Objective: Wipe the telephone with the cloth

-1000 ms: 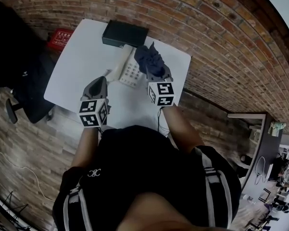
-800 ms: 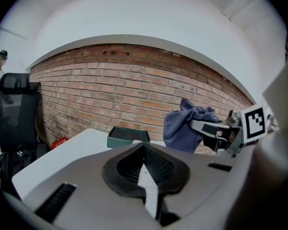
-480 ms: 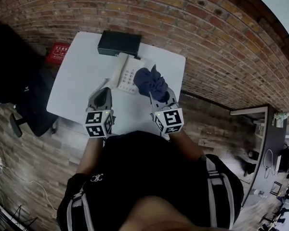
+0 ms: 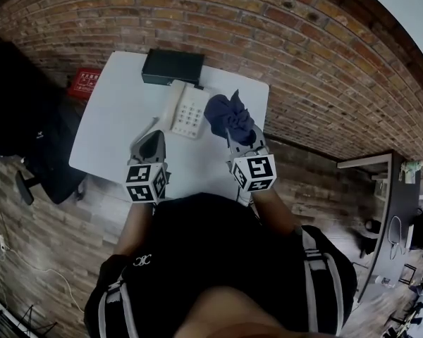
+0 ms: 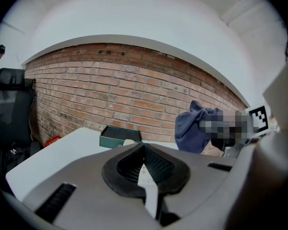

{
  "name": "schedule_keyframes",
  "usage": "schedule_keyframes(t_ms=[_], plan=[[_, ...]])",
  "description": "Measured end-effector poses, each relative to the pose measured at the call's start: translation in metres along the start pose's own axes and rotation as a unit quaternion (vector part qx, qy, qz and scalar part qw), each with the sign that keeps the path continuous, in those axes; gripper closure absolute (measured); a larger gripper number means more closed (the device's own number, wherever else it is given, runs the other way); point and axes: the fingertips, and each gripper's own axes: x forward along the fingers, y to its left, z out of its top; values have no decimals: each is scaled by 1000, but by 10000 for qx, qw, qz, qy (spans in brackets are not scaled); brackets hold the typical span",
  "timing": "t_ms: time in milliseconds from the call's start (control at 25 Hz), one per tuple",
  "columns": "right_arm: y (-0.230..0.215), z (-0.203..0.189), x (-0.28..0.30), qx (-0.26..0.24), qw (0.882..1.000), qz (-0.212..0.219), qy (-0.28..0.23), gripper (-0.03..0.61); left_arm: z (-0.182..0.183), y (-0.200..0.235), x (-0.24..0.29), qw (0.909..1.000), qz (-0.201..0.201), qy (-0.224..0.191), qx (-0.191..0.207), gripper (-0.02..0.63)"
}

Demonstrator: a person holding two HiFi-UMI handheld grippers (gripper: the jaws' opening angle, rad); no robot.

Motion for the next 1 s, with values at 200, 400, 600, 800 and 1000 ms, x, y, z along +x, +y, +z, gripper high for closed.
schedule_keyframes(t_ms=[200, 400, 600, 800, 1000], plan=[[3, -7, -2, 63, 10000, 16, 74, 534, -2, 1, 0, 10000, -15, 30, -24, 621], [2, -10, -2, 166, 9998, 51, 83, 532, -3, -2, 1, 10000, -41, 56, -25, 621], [6, -10, -3, 175, 9998, 103, 93, 533, -2, -1, -1, 10000, -34, 54, -32, 621], [14, -11, -2, 146, 9996, 204, 88, 533, -5, -1, -2, 10000, -24, 50, -83, 621], [18, -11, -2, 130, 9995, 248, 111, 532, -8, 1, -3, 9999, -2, 85, -111, 621]])
